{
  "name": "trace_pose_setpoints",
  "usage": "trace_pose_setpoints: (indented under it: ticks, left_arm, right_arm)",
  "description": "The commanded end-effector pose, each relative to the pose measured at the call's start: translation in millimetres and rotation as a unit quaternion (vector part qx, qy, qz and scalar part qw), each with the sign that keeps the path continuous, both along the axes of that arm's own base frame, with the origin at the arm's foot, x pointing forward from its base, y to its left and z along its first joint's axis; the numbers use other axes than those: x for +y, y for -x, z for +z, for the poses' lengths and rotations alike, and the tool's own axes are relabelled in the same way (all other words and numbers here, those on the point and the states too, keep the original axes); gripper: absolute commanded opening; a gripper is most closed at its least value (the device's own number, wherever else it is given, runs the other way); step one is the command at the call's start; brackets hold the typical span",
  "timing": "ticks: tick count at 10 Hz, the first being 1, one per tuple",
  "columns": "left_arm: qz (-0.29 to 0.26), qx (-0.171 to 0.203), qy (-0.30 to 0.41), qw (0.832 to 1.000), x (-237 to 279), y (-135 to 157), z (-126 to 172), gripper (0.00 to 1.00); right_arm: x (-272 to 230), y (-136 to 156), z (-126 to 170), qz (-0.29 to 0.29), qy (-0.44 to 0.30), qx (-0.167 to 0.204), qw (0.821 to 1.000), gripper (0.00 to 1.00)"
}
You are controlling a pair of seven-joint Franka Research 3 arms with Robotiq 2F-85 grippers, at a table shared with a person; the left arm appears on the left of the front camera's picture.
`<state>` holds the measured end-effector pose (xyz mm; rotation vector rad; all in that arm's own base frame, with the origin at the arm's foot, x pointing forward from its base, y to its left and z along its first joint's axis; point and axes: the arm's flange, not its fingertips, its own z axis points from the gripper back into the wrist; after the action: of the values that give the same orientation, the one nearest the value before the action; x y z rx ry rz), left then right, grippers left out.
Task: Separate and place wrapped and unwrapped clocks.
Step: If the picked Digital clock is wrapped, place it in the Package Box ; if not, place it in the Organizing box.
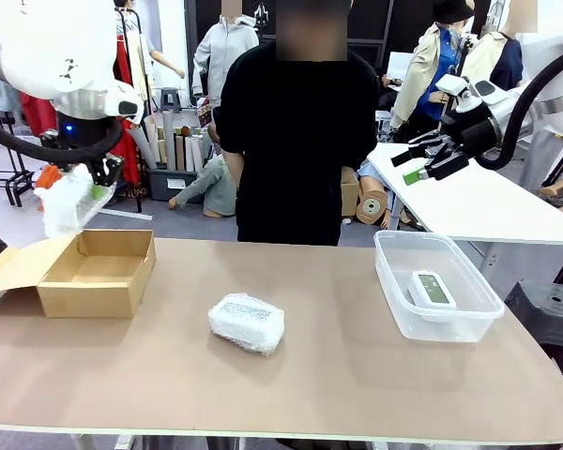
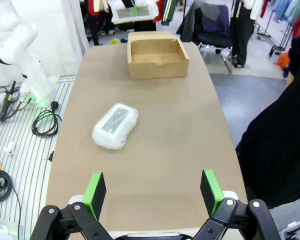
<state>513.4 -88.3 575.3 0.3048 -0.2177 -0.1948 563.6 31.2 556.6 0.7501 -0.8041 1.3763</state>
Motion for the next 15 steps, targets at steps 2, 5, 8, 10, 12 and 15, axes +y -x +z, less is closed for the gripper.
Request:
trace_pose_setpoints:
  ticks: [2, 5, 8, 10, 12, 15]
  left_arm:
    - [-0.006, 0.025, 0.024, 0.999, 27.7, -30.1, -13.5, 0.00]
    - [0.029, 0.036, 0.069, 0.997, 53.6, -63.1, -39.4, 0.00]
    - [0.061, 0.054, 0.136, 0.987, 77.8, -95.5, -66.5, 0.00]
    - [0.063, 0.053, 0.123, 0.989, 82.0, -108.8, -87.0, 0.00]
    - [0.079, 0.044, 0.095, 0.991, 87.9, -119.3, -109.2, 0.00]
    - [0.118, 0.036, 0.094, 0.988, 91.1, -128.7, -141.8, 0.00]
  right_arm:
    - [0.0, 0.6, 1.6, 0.002, 0.000, -0.004, 1.000, 1.00]
    - [0.0, 0.6, 1.6, 0.002, 0.000, -0.004, 1.000, 1.00]
    - [0.0, 0.6, 1.6, 0.002, 0.000, -0.004, 1.000, 1.00]
    - [0.0, 0.6, 1.6, 0.002, 0.000, -0.004, 1.000, 1.00]
    - [0.0, 0.6, 1.6, 0.002, 0.000, -0.004, 1.000, 1.00]
    - [0.0, 0.6, 1.6, 0.002, 0.000, -0.004, 1.000, 1.00]
